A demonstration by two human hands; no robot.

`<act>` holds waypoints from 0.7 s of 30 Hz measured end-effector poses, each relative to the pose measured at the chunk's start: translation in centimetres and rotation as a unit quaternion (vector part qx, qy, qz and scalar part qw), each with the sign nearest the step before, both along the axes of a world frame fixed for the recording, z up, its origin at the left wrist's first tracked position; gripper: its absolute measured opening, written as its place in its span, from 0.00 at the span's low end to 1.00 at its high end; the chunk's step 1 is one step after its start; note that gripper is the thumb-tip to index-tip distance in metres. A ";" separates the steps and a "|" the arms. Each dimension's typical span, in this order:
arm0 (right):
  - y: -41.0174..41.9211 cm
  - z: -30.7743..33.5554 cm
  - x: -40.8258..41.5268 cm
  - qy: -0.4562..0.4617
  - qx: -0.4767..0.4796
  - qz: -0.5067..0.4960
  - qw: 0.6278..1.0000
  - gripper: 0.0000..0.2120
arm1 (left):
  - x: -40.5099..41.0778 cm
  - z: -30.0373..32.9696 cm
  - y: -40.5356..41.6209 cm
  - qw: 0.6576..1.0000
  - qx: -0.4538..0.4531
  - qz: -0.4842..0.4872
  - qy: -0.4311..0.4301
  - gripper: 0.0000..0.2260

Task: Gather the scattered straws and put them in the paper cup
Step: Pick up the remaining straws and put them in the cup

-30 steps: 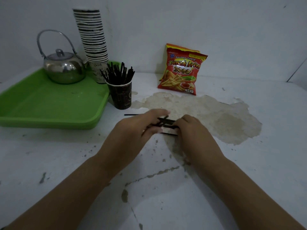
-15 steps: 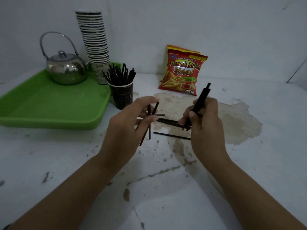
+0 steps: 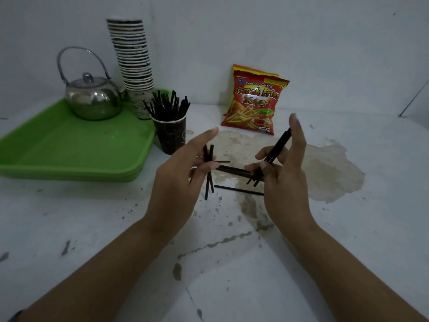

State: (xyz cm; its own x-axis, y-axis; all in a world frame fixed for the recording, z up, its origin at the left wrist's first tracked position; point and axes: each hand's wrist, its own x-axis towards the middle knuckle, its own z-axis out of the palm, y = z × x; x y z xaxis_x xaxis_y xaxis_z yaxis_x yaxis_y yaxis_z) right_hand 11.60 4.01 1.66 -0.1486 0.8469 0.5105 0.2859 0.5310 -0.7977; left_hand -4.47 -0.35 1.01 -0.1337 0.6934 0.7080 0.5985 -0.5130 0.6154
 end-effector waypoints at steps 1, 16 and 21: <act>0.1 -0.1 0.0 -0.003 -0.007 0.000 1.000 0.40 | -0.1 -0.1 0.0 1.000 -0.002 -0.001 0.003 0.20; 0.7 -0.9 0.2 -0.060 -0.006 -0.006 0.998 0.26 | -0.7 0.5 -0.2 0.999 -0.010 0.001 0.040 0.12; 0.6 -0.7 0.3 -0.072 0.007 -0.027 0.997 0.20 | -1.2 0.9 -0.2 0.997 0.011 0.029 0.077 0.05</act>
State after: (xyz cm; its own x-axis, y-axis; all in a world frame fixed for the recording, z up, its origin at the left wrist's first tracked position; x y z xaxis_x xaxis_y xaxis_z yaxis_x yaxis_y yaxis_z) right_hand 11.93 4.63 1.00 -0.1753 0.8486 0.4991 0.4250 0.5226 -0.7391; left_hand -5.62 -0.55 1.92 -0.0622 0.6717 0.7382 0.7144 -0.4865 0.5029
